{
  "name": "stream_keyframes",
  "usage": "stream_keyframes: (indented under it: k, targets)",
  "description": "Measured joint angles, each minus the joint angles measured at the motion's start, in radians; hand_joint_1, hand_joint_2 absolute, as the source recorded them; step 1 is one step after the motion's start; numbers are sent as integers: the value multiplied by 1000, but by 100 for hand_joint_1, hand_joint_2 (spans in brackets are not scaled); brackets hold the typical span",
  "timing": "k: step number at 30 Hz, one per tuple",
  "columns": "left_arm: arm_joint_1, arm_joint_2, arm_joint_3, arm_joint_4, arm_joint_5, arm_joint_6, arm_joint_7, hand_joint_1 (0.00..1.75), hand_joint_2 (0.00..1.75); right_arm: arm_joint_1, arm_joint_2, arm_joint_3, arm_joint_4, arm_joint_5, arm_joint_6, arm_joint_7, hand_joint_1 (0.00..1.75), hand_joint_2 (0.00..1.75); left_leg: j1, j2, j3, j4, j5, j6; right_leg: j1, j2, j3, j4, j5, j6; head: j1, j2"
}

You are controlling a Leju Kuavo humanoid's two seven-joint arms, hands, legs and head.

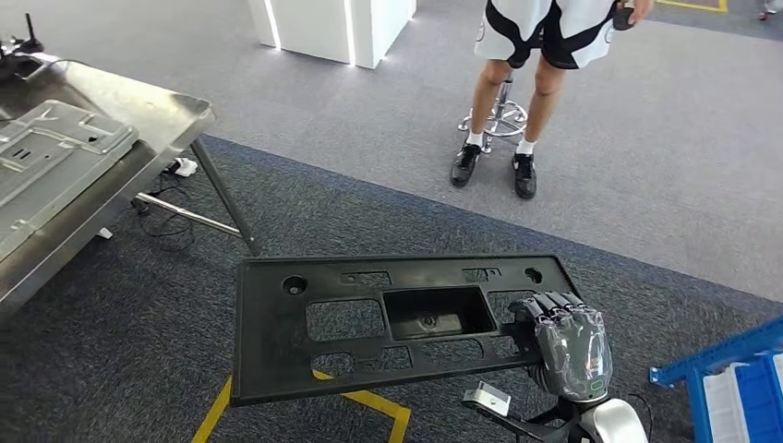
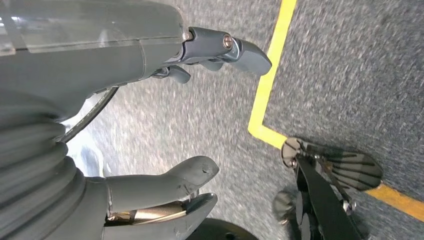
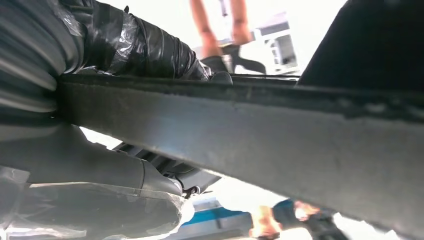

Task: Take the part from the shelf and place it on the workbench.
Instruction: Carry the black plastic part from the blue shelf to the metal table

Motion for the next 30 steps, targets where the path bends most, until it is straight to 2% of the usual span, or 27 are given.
stream_keyframes:
  k: [1, 2, 3, 4, 5, 6, 7, 8, 9, 10, 11, 12, 13, 14, 15, 17, 18, 20, 21, 23, 24, 25, 26, 27, 28, 29, 30]
  targets:
    - [-1, -1, -1, 0, 2, 0, 0, 0, 175, 1, 0, -1, -1, 3, 0, 1, 175, 175, 1, -13, -5, 7, -4, -5, -3, 23, 16, -41, 15, 0, 0, 0]
    - [-2, -1, -2, 0, 4, 0, 1, 0, 175, 2, 0, -2, -1, 5, 0, 3, 175, 175, 2, -25, -11, 11, -5, -10, -4, 41, 24, -62, 17, 0, 0, 0]
    - [-2, -1, -3, 0, 6, 0, 1, 0, 175, 4, 0, -3, -2, 7, 0, 5, 175, 175, 4, -38, -16, 12, -5, -17, -1, 43, 25, -65, 13, -3, -1, 0]
    - [-1, -1, -5, 0, 7, 0, 2, 0, 175, 4, 0, -4, -2, 8, 0, 6, 175, 175, 6, -50, -19, 11, -4, -23, -1, 31, 27, -68, 14, -7, -1, 0]
    - [2, -1, -7, 0, 8, 0, 2, 0, 175, 3, 0, -5, -3, 9, 1, 7, 175, 175, 8, -47, -21, 13, -5, -29, -1, 17, 31, -74, 15, -12, -1, 0]
    - [3, -2, -9, 0, 8, 0, 2, 0, 175, 3, -1, -6, -3, 9, 1, 9, 175, 175, 7, -26, -27, 26, -14, -34, -2, 3, 37, -81, 17, -19, -2, 0]
    - [3, -3, -11, 0, 9, 0, 3, 0, 175, 4, -1, -7, -4, 10, 1, 10, 175, 175, 6, 6, -41, 56, -33, -38, -3, -12, 42, -88, 18, -26, -3, 0]
    - [2, -4, -13, 0, 9, 0, 3, 0, 175, 4, -1, -7, -6, 10, 2, 10, 175, 175, 7, 45, -64, 105, -61, -42, -1, -28, 46, -92, 18, -30, -4, 0]
    - [-1, -5, -16, 0, 9, 0, 3, 0, 175, 6, -1, -8, -7, 10, 2, 11, 175, 175, 9, 72, -96, 167, -93, -47, 1, -43, 49, -93, 16, -34, -5, 0]
    - [-2, -6, -17, 0, 10, 0, 3, 0, 175, 6, -1, -8, -8, 11, 2, 11, 175, 175, 12, 84, -129, 230, -119, -50, 3, -59, 50, -94, 14, -35, -5, 0]
    - [-2, -6, -19, 0, 11, 0, 3, 0, 175, 7, -1, -9, -8, 12, 2, 11, 175, 175, 15, 90, -151, 270, -129, -53, 4, -75, 51, -93, 12, -35, -5, 0]
    - [-1, -6, -20, 0, 11, 0, 3, 0, 175, 7, -1, -9, -8, 12, 2, 11, 175, 175, 17, 93, -156, 278, -121, -55, 5, -90, 53, -93, 9, -34, -5, 0]
    - [0, -6, -21, 0, 12, 0, 3, 0, 175, 8, -1, -9, -8, 14, 3, 11, 175, 175, 18, 97, -140, 245, -94, -55, 5, -104, 56, -93, 7, -32, -5, 0]
    - [1, -6, -22, 0, 12, 0, 3, 0, 175, 8, -1, -10, -8, 15, 3, 11, 175, 175, 18, 109, -105, 179, -58, -54, 5, -117, 60, -93, 4, -30, -5, 0]
    - [1, -6, -22, 0, 12, 0, 3, 0, 175, 8, -1, -10, -9, 15, 3, 11, 175, 175, 15, 132, -68, 107, -30, -50, 6, -128, 65, -93, 0, -26, -5, 0]
    - [-1, -6, -22, 0, 13, 0, 3, 0, 175, 8, -1, -12, -9, 17, 3, 12, 175, 175, 5, 162, -21, 15, -2, -38, 10, -149, 72, -93, -7, -16, -5, 0]
    - [-1, -6, -23, 0, 14, 0, 3, 0, 175, 8, -1, -13, -10, 17, 3, 12, 175, 175, 1, 163, -18, 4, -3, -32, 11, -158, 75, -94, -9, -11, -5, 0]
    - [2, -6, -23, 0, 16, 1, 4, 0, 175, 7, -1, -14, -11, 18, 3, 14, 175, 175, 1, 139, -16, -3, 1, -21, 10, -173, 83, -97, -13, 1, -5, 0]
    - [2, -7, -24, 0, 17, 1, 4, 0, 175, 6, -1, -15, -11, 19, 4, 14, 175, 175, 3, 127, -11, -10, 4, -15, 8, -160, 85, -90, -21, 6, -4, 0]
    - [0, -8, -24, 0, 19, 1, 4, 0, 175, 5, -1, -16, -13, 21, 5, 15, 175, 175, 8, 106, 1, -23, 10, -2, 4, -102, 58, -21, -65, 10, -3, 0]
    - [-2, -8, -25, 0, 19, 1, 4, 0, 175, 5, -2, -16, -13, 21, 7, 15, 175, 175, 7, 94, 3, -24, 10, 1, 3, -72, 26, 43, -96, 9, -3, 0]
    - [-4, -8, -25, 0, 20, 1, 4, 0, 175, 5, -2, -17, -12, 21, 10, 15, 175, 175, 6, 82, 3, -23, 10, 4, 4, -56, -12, 110, -123, 8, -2, 0]
    - [-5, -8, -26, 0, 20, 1, 4, 0, 175, 5, -3, -17, -10, 21, 13, 16, 175, 175, 5, 68, 3, -22, 9, 5, 4, -51, -43, 160, -135, 7, -2, 0]
    - [-5, -8, -27, 0, 21, 1, 4, 0, 175, 4, -3, -17, -8, 21, 17, 16, 175, 175, 5, 53, 4, -20, 7, 5, 4, -49, -59, 176, -125, 7, -2, 0]
    - [-5, -8, -28, 0, 21, 1, 4, 0, 175, 4, -4, -18, -7, 21, 20, 16, 175, 175, 4, 37, 5, -17, 5, 5, 3, -47, -55, 153, -95, 6, -2, 0]
    - [-5, -9, -29, 0, 21, 1, 4, 0, 175, 2, -4, -18, -6, 21, 22, 16, 175, 175, 5, 21, 7, -12, 2, 4, 3, -38, -35, 96, -52, 4, -2, 0]
    - [-4, -10, -29, 0, 21, 1, 4, 0, 175, 0, -4, -18, -5, 20, 22, 16, 175, 175, 6, 6, 8, -8, -2, 1, 2, -16, -8, 31, -16, 1, -2, 0]
